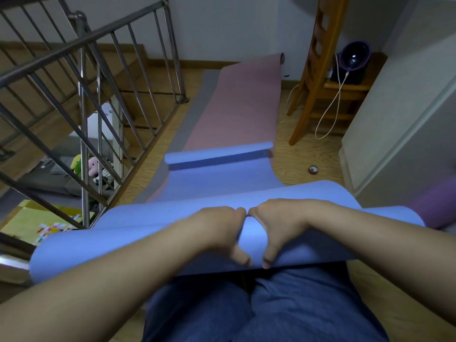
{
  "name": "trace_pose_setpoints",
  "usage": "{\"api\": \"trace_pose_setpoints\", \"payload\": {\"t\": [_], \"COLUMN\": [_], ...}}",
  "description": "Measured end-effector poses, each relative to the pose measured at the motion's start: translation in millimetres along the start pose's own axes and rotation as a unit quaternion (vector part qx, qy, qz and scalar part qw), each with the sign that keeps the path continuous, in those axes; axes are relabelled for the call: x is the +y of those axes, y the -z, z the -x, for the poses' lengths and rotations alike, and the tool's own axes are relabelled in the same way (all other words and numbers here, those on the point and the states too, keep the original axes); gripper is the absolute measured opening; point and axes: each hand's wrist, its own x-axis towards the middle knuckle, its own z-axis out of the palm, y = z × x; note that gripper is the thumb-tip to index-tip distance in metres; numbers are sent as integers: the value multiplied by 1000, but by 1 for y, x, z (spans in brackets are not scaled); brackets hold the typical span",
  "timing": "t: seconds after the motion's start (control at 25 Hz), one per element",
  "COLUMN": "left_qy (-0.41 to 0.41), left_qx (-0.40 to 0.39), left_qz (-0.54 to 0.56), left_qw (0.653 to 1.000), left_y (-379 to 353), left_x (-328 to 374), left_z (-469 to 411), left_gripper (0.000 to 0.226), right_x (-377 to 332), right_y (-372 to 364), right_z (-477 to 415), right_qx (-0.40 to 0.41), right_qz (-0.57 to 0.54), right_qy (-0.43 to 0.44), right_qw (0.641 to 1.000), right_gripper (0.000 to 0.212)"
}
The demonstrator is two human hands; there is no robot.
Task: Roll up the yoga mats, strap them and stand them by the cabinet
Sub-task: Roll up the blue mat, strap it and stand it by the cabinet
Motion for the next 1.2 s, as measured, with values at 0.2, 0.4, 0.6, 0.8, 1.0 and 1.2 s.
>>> {"api": "trace_pose_setpoints", "payload": {"t": [0.2,0.4,0.6,0.8,1.0,1.2], "left_qy": [6,-1,45,14,9,56], "left_qx": [113,13,202,183,114,291], "left_qz": [-58,51,-98,-45,16,-128], "left_qw": [992,999,973,982,993,946], "left_y": [-23,0,-33,-25,-6,-52], "left_x": [8,-15,5,-17,-25,-13], "left_z": [15,-11,-2,-12,-29,-16], "left_gripper": [88,78,96,88,82,96], "right_x": [-6,-20,2,-7,3,3], "right_y": [-8,-45,-2,-34,-47,-45], "right_z": [-1,10,-7,-12,-20,-18], "right_qx": [24,225,98,241,299,280], "right_qz": [-12,135,22,110,145,153], "right_qy": [-36,-42,-29,-51,-41,-42], "right_qw": [999,964,995,963,942,947], "right_gripper": [81,86,88,89,86,78]}}
